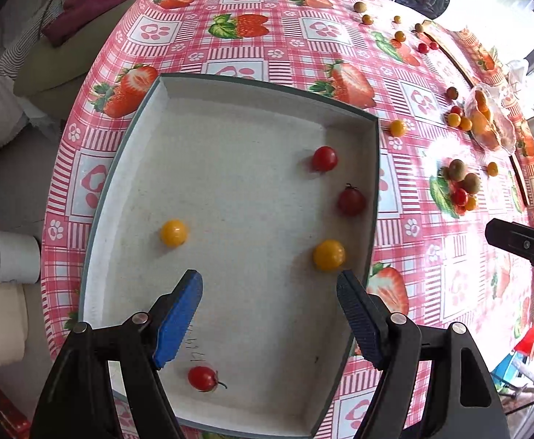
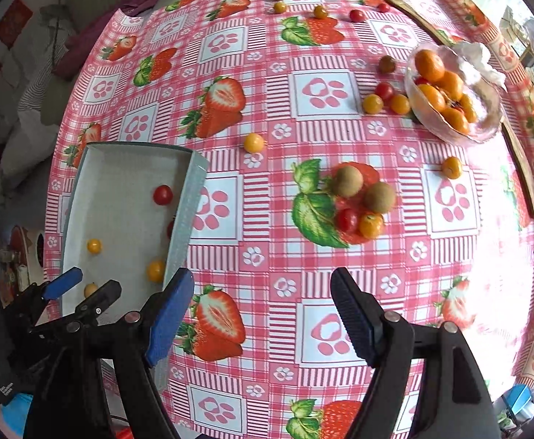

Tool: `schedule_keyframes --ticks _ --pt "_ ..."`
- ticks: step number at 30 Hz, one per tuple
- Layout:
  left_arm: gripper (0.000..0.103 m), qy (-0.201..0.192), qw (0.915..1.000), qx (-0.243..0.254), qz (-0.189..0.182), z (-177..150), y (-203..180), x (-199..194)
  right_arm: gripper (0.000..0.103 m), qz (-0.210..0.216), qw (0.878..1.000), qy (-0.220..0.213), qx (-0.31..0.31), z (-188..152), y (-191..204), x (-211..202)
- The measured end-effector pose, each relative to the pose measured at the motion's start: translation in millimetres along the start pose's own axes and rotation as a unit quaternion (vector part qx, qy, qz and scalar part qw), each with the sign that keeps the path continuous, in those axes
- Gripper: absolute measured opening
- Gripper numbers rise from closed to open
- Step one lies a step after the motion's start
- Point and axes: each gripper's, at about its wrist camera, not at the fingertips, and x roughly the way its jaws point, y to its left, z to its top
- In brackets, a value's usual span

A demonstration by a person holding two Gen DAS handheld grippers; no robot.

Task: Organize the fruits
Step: 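Grasp a brown round fruit with the left tool while the right tool grasps a yellow cherry tomato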

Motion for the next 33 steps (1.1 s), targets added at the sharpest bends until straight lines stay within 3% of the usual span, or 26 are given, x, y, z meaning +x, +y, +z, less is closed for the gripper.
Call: schedule_keyframes --ticks 9,15,23,33 --pt "0.077 0.009 0.9939 0.107 -0.025 9 -83 -7 0.080 -0.048 0.992 -0.005 0.117 -36 -94 -18" --pt "0.077 0.016 0.9922 0.121 -0.025 32 -122 9 0.080 -0.055 0.988 -0.008 0.147 -37 -130 -22" --pt "0.077 -0.002 0.9940 0.108 -0.011 74 -161 32 0.080 -0.054 0.990 -0.013 0.132 6 -156 -13" --pt "0.077 0.001 0.9949 0.100 -0.009 99 -179 64 0.080 -0.048 0.992 -0.015 0.119 51 -175 11"
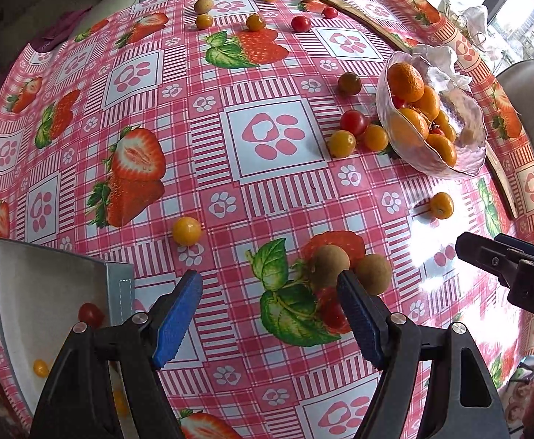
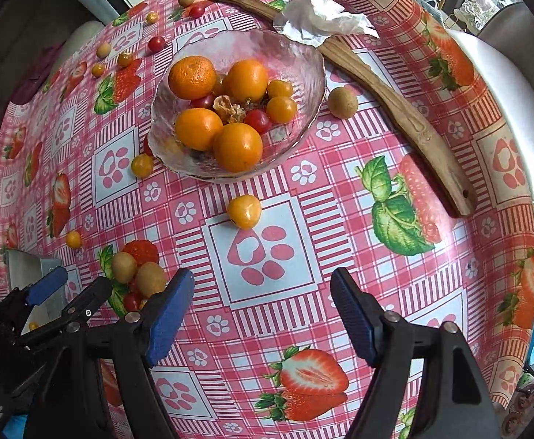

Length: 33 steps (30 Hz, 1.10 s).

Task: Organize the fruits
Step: 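Grasp a brown round fruit with the left tool while the right tool grasps a yellow cherry tomato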

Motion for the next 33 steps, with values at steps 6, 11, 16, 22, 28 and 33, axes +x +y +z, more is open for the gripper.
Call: schedule_keyframes --ticks 6,11,16,22,28,33 --pt "0.077 0.003 0.9999 0.014 0.006 7 -9 13 0.080 -0.001 1.000 -0.002 0.006 15 -1 15" --pt "0.077 0.012 0.9997 0.014 0.012 12 -13 25 0.073 -0.005 1.000 -0.005 0.006 21 2 27" --pt "0.077 0.022 0.9993 0.016 0.025 16 -15 38 0.063 -0.015 1.000 -0.009 0.007 25 5 35" --pt "0.049 0.012 0.9996 0.016 0.022 15 -23 37 0.028 -0.012 1.000 -0.015 -0.006 33 11 36" --pt "0.029 0.016 0.9998 0.012 -0.008 19 -21 32 0.026 0.001 1.000 -0.005 -0.008 27 17 33" --pt "0.029 0.012 0.9997 0.010 -0.019 0 -11 17 0.026 0.012 1.000 0.000 -0.007 8 8 25"
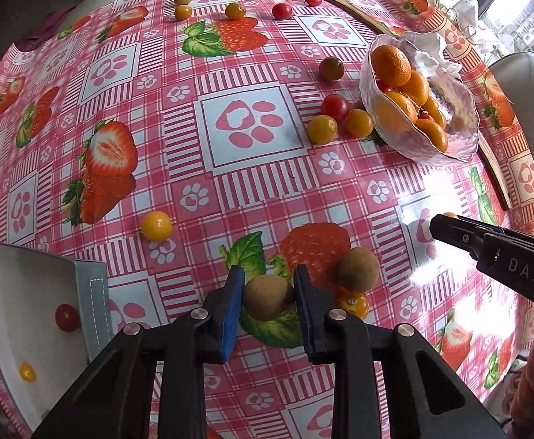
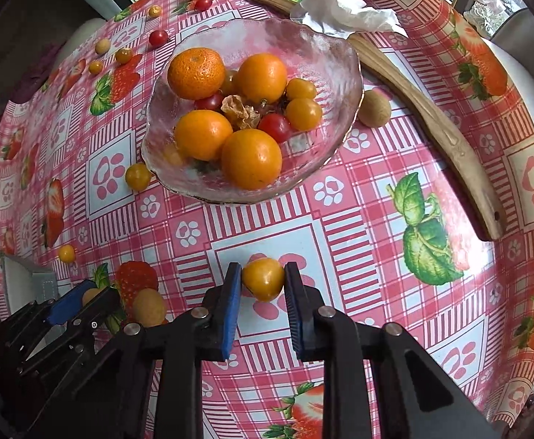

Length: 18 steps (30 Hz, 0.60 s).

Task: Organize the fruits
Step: 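Grasp a brown round fruit with the left tool while the right tool grasps a yellow cherry tomato, then carry both held fruits over the white tray and open both tools to drop them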

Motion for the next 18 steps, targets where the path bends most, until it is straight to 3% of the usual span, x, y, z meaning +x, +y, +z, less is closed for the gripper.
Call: schedule_keyframes --ticks 18 --pt "0.029 -0.003 0.9995 -0.023 -0.020 -80 30 -56 0.026 0.023 1.000 0.014 0.015 -63 -4 -35"
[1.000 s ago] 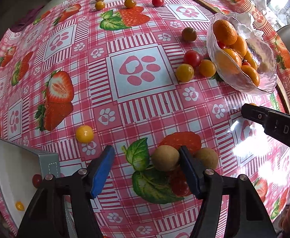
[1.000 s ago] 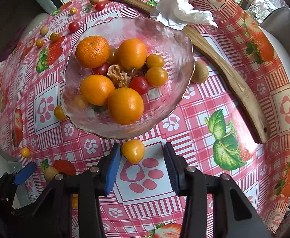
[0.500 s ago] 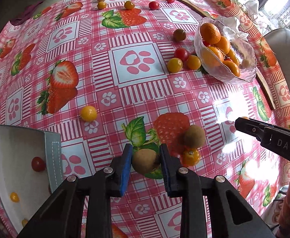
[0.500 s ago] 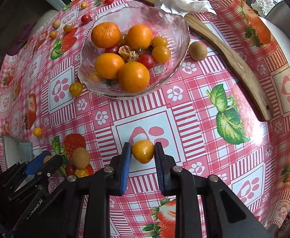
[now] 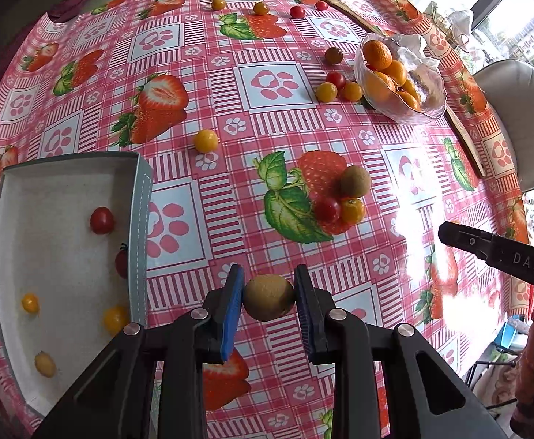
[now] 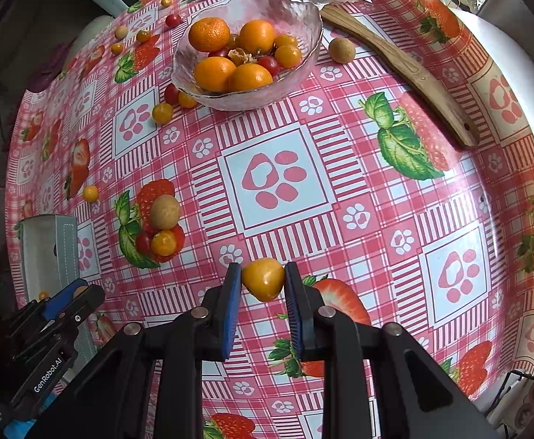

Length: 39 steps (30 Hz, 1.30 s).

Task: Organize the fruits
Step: 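Carry both held fruits over the white tray and open both tools to drop them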

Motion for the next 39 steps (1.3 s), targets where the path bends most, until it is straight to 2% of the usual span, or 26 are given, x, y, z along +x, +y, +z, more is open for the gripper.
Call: schedule_keyframes --ticks 8,15,30,39 --pt "0.029 -0.008 0.9995 -0.029 0.004 -16 27 -18 0.026 0.000 1.000 0.006 -0.015 -21 17 -8" --pt "0.029 -0.019 0.9977 -0.065 0.010 -36 62 -31 0.026 0.003 0.999 0.014 -0.048 -33 52 -6" --pt "0.029 -0.033 0.9870 -0.150 0.049 -76 157 -45 0.026 0.032 0.986 0.038 -0.160 -49 180 14" --pt "0.029 -0.027 0.9845 -0.162 0.062 -78 180 -27 0.026 0.049 0.973 0.063 -0.216 -44 258 41"
